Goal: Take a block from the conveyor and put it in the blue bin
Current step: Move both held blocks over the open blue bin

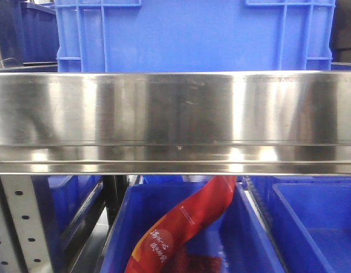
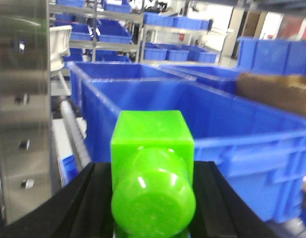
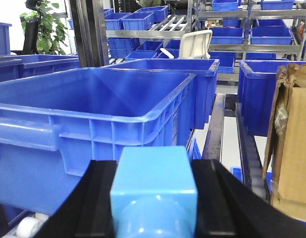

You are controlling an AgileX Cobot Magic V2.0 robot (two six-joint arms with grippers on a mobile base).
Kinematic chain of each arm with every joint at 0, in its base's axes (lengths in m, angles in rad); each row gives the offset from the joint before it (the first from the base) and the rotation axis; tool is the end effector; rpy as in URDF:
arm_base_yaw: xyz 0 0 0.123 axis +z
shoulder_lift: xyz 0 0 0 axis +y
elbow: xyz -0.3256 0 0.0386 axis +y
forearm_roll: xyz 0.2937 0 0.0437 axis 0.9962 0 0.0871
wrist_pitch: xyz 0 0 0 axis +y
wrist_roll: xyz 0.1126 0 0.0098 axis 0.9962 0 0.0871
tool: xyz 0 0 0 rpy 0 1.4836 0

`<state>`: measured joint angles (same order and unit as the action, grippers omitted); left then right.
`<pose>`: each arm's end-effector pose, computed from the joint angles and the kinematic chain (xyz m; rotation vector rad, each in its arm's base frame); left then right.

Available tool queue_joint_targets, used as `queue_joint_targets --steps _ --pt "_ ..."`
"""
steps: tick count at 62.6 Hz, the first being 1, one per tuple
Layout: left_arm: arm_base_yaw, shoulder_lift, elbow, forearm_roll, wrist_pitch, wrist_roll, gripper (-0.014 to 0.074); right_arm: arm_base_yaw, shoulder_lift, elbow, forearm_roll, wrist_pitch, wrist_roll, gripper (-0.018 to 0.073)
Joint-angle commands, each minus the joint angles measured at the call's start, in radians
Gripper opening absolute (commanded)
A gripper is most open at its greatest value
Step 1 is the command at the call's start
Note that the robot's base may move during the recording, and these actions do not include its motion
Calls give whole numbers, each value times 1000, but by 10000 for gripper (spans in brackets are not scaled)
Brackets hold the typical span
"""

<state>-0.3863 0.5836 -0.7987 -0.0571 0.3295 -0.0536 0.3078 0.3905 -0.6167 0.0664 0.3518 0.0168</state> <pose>0.1290 -0.0547 0.4369 0.2382 1.5941 -0.3981 0.0973 0.0337 0.3868 -0.2022 1.6050 0.3176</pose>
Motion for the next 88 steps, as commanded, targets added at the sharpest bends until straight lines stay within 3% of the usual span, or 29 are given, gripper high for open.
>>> queue_joint_targets --steps 1,12,19,27,32,46,62,70,88 --pt "-6 24 -90 -15 83 1 -111 3 2 -24 2 -37 -6 -151" --pt "-6 114 -204 44 236 1 -111 3 87 -115 2 46 -6 -151" --pt "-6 165 -213 47 202 1 -111 3 185 -201 2 108 -6 -151" --pt "-13 229 -215 40 141 81 -111 3 295 -287 2 111 -6 -151" --pt "-29 278 -217 40 115 81 -111 5 360 -336 4 113 -6 -151" --pt "-96 451 -363 37 156 81 -111 67 541 -469 4 158 -8 -151" --pt "-100 694 -639 -40 229 81 -111 115 760 -651 4 167 -8 -151" --pt "-100 775 -701 -80 229 81 -111 115 861 -734 4 165 -8 -151" --pt "-100 897 -770 -72 228 81 -111 132 1008 -811 4 163 -8 -151"
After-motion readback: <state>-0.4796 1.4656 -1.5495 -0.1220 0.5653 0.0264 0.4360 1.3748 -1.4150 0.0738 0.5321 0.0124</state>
